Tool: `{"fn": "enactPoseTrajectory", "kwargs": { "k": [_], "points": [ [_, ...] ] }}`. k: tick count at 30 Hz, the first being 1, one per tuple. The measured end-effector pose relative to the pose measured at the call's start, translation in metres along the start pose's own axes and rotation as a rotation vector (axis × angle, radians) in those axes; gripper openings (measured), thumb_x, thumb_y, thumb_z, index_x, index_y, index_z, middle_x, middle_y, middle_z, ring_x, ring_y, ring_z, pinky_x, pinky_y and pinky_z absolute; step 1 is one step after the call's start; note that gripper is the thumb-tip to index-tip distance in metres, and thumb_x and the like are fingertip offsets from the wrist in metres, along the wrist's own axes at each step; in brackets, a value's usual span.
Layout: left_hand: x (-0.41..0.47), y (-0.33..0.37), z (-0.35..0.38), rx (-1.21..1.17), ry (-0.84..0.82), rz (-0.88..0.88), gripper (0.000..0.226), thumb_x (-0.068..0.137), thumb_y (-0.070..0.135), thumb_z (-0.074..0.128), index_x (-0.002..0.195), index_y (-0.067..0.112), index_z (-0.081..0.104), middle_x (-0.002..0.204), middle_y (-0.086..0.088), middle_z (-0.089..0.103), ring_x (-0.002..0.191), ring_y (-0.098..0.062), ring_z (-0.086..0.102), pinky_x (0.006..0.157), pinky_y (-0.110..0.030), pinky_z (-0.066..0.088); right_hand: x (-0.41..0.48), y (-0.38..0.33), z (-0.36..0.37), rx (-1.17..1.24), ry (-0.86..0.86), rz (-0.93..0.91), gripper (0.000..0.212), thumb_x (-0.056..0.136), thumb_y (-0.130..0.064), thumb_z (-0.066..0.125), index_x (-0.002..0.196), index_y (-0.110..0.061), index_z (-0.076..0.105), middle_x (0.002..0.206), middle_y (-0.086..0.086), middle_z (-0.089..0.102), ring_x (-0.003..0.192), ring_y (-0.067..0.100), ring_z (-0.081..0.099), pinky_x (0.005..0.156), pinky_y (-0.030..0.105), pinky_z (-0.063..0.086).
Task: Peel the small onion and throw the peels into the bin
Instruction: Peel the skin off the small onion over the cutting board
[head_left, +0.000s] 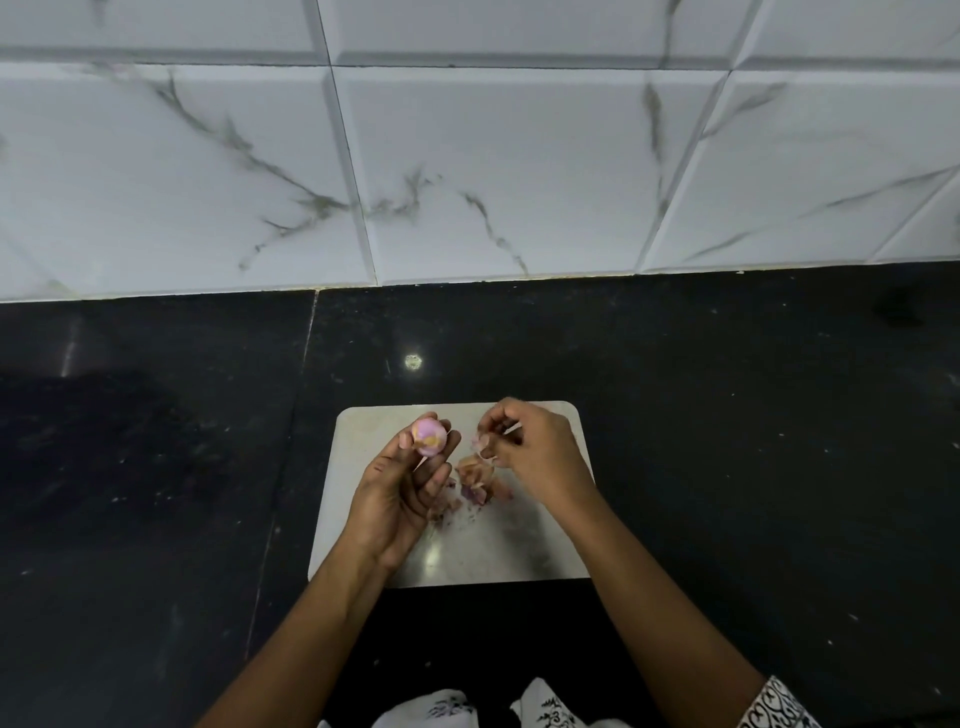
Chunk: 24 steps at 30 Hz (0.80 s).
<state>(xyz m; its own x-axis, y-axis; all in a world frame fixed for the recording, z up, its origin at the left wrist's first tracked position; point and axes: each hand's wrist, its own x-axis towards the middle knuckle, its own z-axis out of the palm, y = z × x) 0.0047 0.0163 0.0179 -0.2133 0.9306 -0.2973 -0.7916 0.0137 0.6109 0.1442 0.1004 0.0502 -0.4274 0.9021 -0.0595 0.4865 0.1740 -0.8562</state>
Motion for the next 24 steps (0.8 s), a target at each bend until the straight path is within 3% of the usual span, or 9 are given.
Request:
{"fn": "enactPoseTrajectory", "kwargs": {
  "k": [2, 4, 6, 8, 11, 13, 17, 22, 24],
  "points": [
    [0.001, 0.0, 0.0, -0.057, 0.044, -0.038, 0.063, 0.048, 0.035, 0.091, 0.101, 0.009, 0.072, 0.101, -0.012, 0.074, 0.091, -0.017, 0.072, 0.06, -0.022, 0.058, -0.001, 0.002, 0.001, -0.2, -0.105, -0.026, 0.014, 0.084, -0.011, 0.065, 0.094, -0.02, 0.07, 0.099, -0.002, 0.065, 0.082, 0.011, 0.065, 0.077, 0.024, 0.05],
    [0.001, 0.0, 0.001, -0.076, 0.103, -0.078, 0.045, 0.071, 0.031, 0.073, 0.108, 0.006, 0.064, 0.096, -0.013, 0.074, 0.082, -0.014, 0.073, 0.058, -0.021, 0.058, -0.003, 0.004, 0.0, -0.324, -0.177, -0.03, 0.02, 0.086, -0.019, 0.065, 0.106, -0.023, 0.068, 0.11, -0.002, 0.062, 0.091, 0.015, 0.063, 0.079, 0.023, 0.047],
    [0.001, 0.0, 0.002, -0.071, 0.136, -0.106, 0.033, 0.086, 0.028, 0.053, 0.109, 0.005, 0.061, 0.092, -0.012, 0.075, 0.077, -0.011, 0.073, 0.058, -0.019, 0.057, -0.005, 0.003, -0.001, -0.317, -0.137, -0.049, 0.02, 0.085, -0.022, 0.065, 0.105, -0.024, 0.068, 0.108, -0.004, 0.062, 0.086, 0.013, 0.062, 0.079, 0.025, 0.048],
    [0.002, 0.001, 0.002, -0.067, 0.151, -0.112, 0.029, 0.092, 0.025, 0.048, 0.107, 0.005, 0.061, 0.089, -0.011, 0.075, 0.076, -0.011, 0.073, 0.057, -0.018, 0.057, -0.007, -0.003, -0.002, -0.242, -0.045, -0.105, 0.011, 0.082, -0.021, 0.068, 0.093, -0.021, 0.07, 0.096, -0.005, 0.064, 0.073, 0.007, 0.061, 0.073, 0.024, 0.05],
    [0.001, 0.003, 0.006, -0.051, 0.157, -0.114, 0.03, 0.084, 0.028, 0.055, 0.101, 0.004, 0.065, 0.082, -0.008, 0.075, 0.068, -0.01, 0.072, 0.056, -0.018, 0.057, -0.011, -0.014, 0.002, -0.102, 0.003, -0.238, 0.018, 0.077, -0.02, 0.073, 0.094, -0.02, 0.067, 0.092, -0.007, 0.062, 0.074, 0.003, 0.061, 0.069, 0.017, 0.05],
    [-0.001, 0.003, 0.011, -0.042, 0.138, -0.109, 0.026, 0.079, 0.027, 0.058, 0.09, 0.007, 0.069, 0.078, -0.007, 0.075, 0.064, -0.009, 0.071, 0.056, -0.018, 0.057, -0.011, -0.018, 0.007, -0.093, -0.009, -0.33, 0.025, 0.078, -0.024, 0.072, 0.102, -0.023, 0.066, 0.096, -0.006, 0.063, 0.083, 0.006, 0.062, 0.072, 0.02, 0.052],
    [-0.003, 0.007, 0.017, 0.035, 0.119, -0.048, 0.016, 0.068, 0.028, 0.066, 0.069, 0.015, 0.076, 0.071, -0.002, 0.073, 0.061, -0.007, 0.07, 0.055, -0.017, 0.056, -0.009, -0.022, 0.01, -0.094, 0.042, -0.405, 0.023, 0.079, -0.028, 0.071, 0.1, -0.021, 0.068, 0.095, -0.004, 0.064, 0.085, 0.007, 0.062, 0.072, 0.027, 0.054],
    [-0.003, 0.008, 0.017, 0.11, 0.106, -0.026, 0.026, 0.05, 0.033, 0.077, 0.07, 0.017, 0.077, 0.07, -0.001, 0.073, 0.064, -0.007, 0.07, 0.056, -0.017, 0.056, -0.006, -0.018, 0.009, -0.072, 0.047, -0.431, 0.015, 0.078, -0.023, 0.072, 0.09, -0.018, 0.067, 0.088, -0.005, 0.064, 0.078, 0.006, 0.062, 0.068, 0.03, 0.054],
    [-0.002, 0.004, 0.015, 0.133, 0.091, -0.003, 0.042, 0.043, 0.04, 0.088, 0.077, 0.017, 0.078, 0.074, -0.001, 0.073, 0.069, -0.007, 0.071, 0.059, -0.017, 0.056, -0.004, -0.016, 0.008, -0.055, 0.026, -0.434, 0.011, 0.079, -0.02, 0.071, 0.087, -0.015, 0.066, 0.086, -0.005, 0.063, 0.077, 0.006, 0.061, 0.068, 0.03, 0.053]
  ]
}}
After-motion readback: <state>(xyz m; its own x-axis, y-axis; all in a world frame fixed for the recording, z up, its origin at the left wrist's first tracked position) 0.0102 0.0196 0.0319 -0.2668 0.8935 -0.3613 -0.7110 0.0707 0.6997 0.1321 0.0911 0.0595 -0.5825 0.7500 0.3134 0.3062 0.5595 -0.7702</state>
